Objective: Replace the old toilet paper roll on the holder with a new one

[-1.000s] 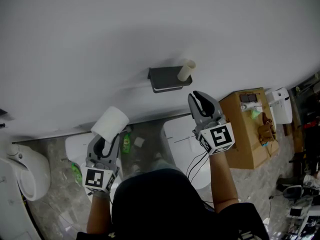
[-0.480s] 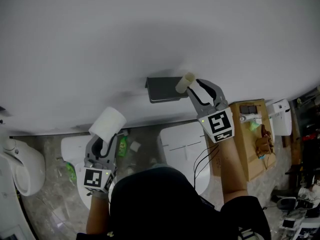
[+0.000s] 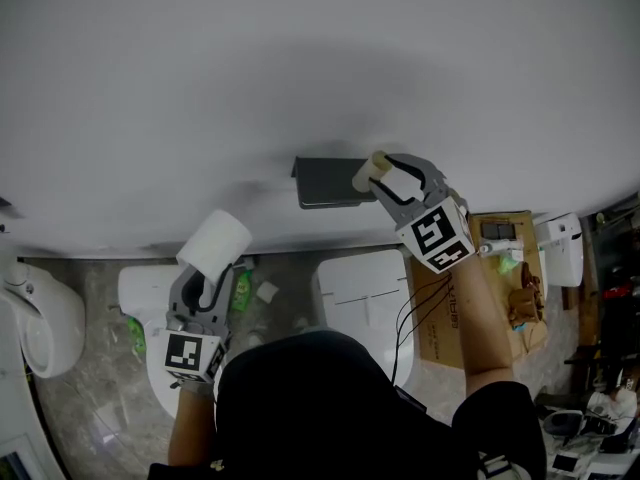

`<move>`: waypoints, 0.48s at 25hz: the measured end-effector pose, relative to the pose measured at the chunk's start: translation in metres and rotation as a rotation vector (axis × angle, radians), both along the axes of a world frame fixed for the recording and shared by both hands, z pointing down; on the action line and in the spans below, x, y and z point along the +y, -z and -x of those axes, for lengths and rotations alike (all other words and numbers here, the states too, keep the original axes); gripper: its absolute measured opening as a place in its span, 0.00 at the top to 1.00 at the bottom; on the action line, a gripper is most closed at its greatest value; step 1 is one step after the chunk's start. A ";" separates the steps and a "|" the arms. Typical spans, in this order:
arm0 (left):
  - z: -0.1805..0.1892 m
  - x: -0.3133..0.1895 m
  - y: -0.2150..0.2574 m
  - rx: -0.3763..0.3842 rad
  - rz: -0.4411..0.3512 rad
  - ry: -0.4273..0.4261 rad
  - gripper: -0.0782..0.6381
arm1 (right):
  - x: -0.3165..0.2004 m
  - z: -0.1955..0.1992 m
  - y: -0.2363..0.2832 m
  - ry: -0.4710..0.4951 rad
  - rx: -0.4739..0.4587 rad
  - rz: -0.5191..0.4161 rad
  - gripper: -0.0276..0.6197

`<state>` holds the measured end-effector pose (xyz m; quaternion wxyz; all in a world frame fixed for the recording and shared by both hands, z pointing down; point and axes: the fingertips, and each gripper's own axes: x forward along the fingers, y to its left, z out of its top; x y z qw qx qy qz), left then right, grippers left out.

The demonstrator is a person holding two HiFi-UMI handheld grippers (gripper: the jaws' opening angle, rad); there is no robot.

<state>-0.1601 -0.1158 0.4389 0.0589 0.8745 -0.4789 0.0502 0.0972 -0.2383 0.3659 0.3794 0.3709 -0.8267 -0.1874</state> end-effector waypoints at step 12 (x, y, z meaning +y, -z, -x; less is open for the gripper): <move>0.007 0.002 -0.008 -0.012 -0.004 0.020 0.68 | -0.001 0.000 -0.015 0.076 0.215 0.012 0.72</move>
